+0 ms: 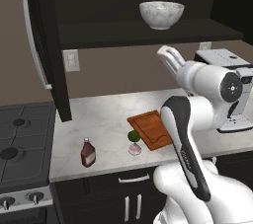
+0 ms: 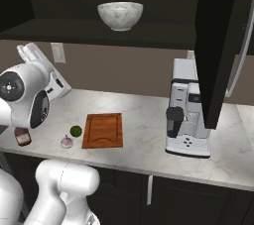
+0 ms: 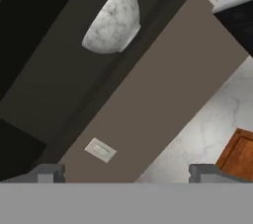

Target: Open the cabinet. Place the bowl and condiment on the counter. Then place the lime and garlic on the cutting board.

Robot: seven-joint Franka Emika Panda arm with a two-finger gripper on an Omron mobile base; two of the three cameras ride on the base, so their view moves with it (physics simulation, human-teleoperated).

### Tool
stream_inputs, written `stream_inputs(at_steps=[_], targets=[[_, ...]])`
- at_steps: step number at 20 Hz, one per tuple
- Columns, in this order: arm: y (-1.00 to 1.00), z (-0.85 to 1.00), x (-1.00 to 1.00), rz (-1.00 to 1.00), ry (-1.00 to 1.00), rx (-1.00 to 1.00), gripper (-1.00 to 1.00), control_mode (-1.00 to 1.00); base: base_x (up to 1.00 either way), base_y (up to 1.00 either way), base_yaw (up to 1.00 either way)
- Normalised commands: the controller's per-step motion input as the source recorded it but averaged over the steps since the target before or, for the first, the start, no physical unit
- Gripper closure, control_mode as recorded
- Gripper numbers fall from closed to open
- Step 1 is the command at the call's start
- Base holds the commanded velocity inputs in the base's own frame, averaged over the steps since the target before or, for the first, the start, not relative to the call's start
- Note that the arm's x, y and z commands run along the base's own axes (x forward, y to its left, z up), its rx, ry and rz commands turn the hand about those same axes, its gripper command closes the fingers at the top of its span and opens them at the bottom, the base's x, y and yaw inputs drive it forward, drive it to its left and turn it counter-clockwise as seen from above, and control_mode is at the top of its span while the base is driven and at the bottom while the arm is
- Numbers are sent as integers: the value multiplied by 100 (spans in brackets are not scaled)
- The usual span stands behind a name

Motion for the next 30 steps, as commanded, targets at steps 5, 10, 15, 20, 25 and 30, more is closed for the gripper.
stream_inputs(at_steps=[5,10,15,20,25,30], targets=[[-35,24,-20,0,8,12,-100,-100,0,0,0],[-27,2,-4,0,15,4,-100,-100,0,0,0],[-13,13,0,0,13,1,-100,-100,0,0,0],[-11,26,-2,0,5,3,-100,-100,0,0,0],[-15,23,-11,0,0,6,-100,-100,0,0,0],[-16,14,-9,0,0,7,-100,-100,0,0,0]])
